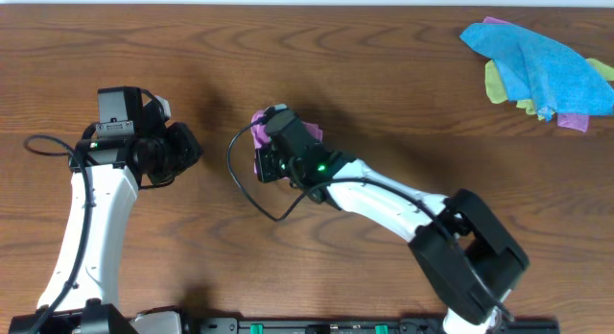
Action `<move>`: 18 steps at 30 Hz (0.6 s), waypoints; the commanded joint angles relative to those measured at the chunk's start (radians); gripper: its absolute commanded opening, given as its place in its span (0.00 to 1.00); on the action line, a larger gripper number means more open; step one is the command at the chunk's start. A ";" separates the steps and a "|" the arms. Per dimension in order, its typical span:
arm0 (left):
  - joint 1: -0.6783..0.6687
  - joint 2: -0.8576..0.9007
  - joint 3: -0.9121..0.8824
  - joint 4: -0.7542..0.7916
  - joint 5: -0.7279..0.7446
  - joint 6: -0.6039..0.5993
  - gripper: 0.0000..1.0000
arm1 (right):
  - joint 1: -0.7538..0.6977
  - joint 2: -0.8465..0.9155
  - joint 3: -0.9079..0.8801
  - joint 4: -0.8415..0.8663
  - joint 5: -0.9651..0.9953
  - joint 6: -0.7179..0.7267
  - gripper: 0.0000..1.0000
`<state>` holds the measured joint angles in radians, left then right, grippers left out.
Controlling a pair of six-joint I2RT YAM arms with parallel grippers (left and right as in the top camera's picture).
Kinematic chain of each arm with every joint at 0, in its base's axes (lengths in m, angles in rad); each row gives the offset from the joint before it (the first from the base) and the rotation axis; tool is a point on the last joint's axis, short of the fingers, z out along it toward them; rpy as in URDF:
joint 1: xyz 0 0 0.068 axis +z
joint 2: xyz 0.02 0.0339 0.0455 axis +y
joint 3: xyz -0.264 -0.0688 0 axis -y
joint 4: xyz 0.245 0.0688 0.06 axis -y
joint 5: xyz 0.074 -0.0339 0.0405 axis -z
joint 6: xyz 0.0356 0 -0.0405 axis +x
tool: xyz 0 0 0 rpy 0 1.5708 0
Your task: Fold the cloth
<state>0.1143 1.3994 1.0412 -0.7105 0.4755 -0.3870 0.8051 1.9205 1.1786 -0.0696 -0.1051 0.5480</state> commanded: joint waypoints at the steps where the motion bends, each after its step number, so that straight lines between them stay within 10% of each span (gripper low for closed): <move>1: 0.005 -0.018 0.022 -0.010 0.016 0.021 0.06 | 0.020 0.022 0.018 0.003 -0.007 0.013 0.01; 5: 0.005 -0.022 0.022 -0.013 0.016 0.021 0.06 | 0.021 0.028 0.018 0.002 -0.007 0.012 0.11; 10: 0.005 -0.022 0.022 -0.016 0.016 0.021 0.06 | 0.021 0.028 0.018 0.003 -0.008 0.012 0.99; 18: 0.005 -0.022 0.023 -0.016 0.016 0.020 0.06 | 0.021 -0.010 0.021 0.008 -0.011 0.012 0.99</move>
<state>0.1143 1.3911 1.0412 -0.7235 0.4870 -0.3866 0.8215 1.9396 1.1786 -0.0650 -0.1127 0.5587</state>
